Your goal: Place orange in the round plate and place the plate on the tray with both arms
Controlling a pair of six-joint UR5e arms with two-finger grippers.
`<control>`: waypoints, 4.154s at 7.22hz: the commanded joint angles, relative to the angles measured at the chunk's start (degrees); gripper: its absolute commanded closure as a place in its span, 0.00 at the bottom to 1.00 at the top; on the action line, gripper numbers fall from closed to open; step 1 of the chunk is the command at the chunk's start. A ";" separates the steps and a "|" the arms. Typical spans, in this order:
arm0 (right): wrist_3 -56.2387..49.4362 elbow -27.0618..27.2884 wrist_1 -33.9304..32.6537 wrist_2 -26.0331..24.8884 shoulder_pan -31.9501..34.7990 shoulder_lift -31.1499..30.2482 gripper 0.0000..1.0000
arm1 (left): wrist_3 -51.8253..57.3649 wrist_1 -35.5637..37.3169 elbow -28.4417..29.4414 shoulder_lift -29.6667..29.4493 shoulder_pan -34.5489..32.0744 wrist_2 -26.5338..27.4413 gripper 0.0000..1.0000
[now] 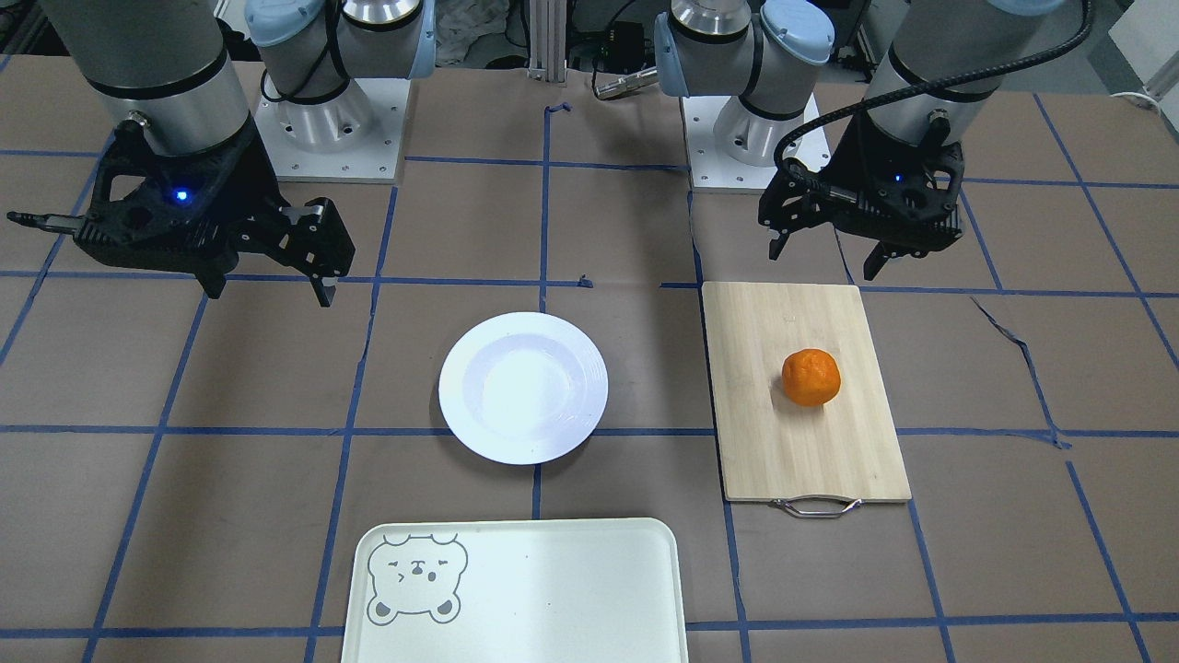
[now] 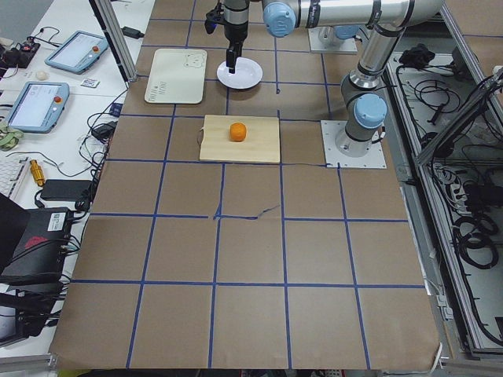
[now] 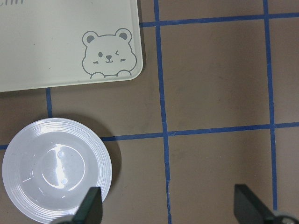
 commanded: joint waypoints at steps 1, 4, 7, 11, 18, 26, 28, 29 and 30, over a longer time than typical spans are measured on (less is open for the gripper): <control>0.07 0.00 0.18 0.00 -0.02 0.00 0.00 | 0.54 -0.26 -0.30 -0.17 0.08 -2.50 0.00; -0.01 0.09 0.10 -0.08 -0.02 0.00 0.00 | 0.55 -0.09 -1.01 -0.17 0.25 -2.26 0.00; -0.01 0.09 0.10 -0.08 -0.02 0.00 0.00 | 0.55 0.09 -1.45 -0.17 0.25 -2.26 0.00; -0.01 0.09 0.10 -0.08 -0.02 0.09 0.00 | 0.55 0.09 -1.45 -0.26 0.25 -2.34 0.00; -0.28 0.18 -0.08 -0.08 -0.10 0.09 0.00 | 0.46 0.18 -1.45 -0.70 0.34 -1.99 0.00; -3.53 0.18 -0.17 -0.61 -0.10 0.09 0.00 | 0.46 1.05 -1.36 -0.87 2.27 -2.17 0.00; -3.53 0.18 -0.08 -0.61 -0.10 0.09 0.00 | 0.28 1.14 -2.23 -2.01 5.24 -1.55 0.00; -3.53 0.18 -0.08 -0.61 -0.10 0.09 0.00 | 0.63 1.14 -3.98 -2.80 8.31 -1.73 0.00; -3.53 0.18 0.10 -0.61 -0.10 0.09 0.00 | 0.29 1.32 -6.78 -3.68 10.43 -1.64 0.00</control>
